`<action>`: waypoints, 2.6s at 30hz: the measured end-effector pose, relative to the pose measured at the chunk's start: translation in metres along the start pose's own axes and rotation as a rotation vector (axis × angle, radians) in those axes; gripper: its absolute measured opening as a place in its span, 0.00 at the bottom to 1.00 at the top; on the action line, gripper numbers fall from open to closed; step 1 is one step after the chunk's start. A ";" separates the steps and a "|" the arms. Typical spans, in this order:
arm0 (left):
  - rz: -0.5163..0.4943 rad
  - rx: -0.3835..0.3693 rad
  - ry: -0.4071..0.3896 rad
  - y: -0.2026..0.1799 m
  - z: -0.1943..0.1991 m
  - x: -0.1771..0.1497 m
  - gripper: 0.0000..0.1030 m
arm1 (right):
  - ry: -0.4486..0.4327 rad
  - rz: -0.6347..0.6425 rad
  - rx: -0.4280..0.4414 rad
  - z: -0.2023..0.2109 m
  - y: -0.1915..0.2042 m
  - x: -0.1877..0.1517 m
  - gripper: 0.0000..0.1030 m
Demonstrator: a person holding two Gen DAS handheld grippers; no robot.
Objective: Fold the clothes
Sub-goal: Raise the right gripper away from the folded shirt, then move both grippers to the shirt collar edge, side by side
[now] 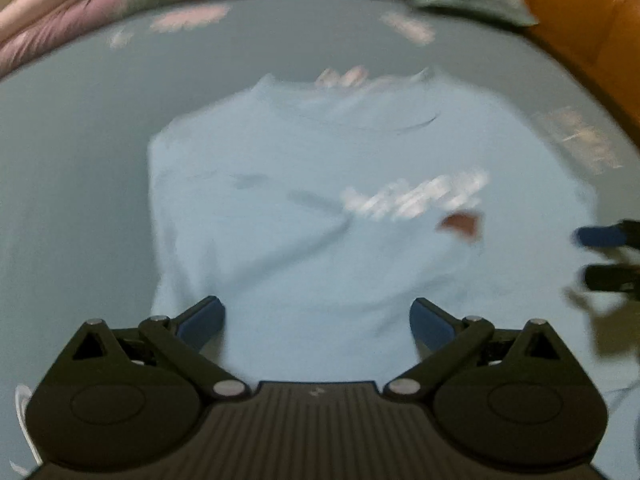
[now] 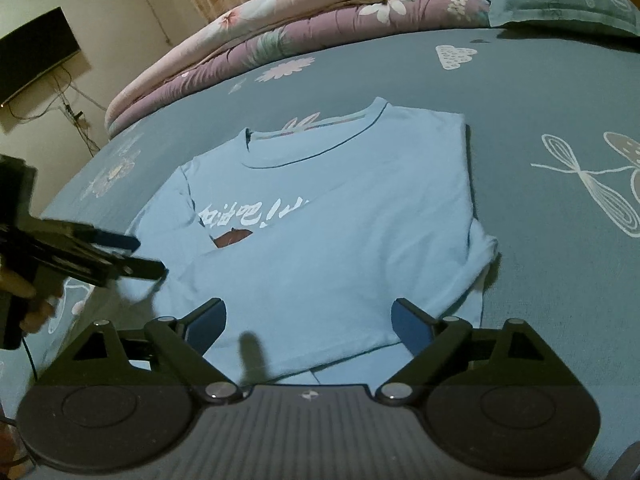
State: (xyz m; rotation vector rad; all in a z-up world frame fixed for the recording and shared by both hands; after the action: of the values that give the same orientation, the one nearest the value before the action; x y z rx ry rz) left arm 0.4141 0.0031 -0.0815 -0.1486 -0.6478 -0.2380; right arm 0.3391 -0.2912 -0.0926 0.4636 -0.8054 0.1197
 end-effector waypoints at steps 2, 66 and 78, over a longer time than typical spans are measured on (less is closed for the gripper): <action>0.002 0.003 -0.018 -0.001 0.010 -0.001 0.97 | 0.007 0.009 -0.012 -0.001 0.003 0.001 0.90; -0.235 -0.267 -0.261 -0.121 0.182 -0.253 0.99 | -0.166 0.226 -0.268 0.153 0.110 -0.210 1.00; -0.523 -0.028 -0.354 -0.137 0.196 -0.246 0.99 | -0.101 0.688 -0.203 0.163 0.169 -0.212 1.00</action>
State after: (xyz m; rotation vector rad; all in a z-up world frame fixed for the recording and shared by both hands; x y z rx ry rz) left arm 0.0749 -0.0446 -0.0687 -0.0441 -1.0320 -0.7358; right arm 0.0372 -0.1975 -0.0878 -0.0158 -1.0401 0.6495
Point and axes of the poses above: each gripper's, at about its wrist camera, not at the fingertips, and z roughly against the way its jaws point, y to its left, x to its top, the point moved 1 cm from there along -z, roughly the way its jaws point, and after that the axes turned 6 degrees about -y, right-handed, at the moved point
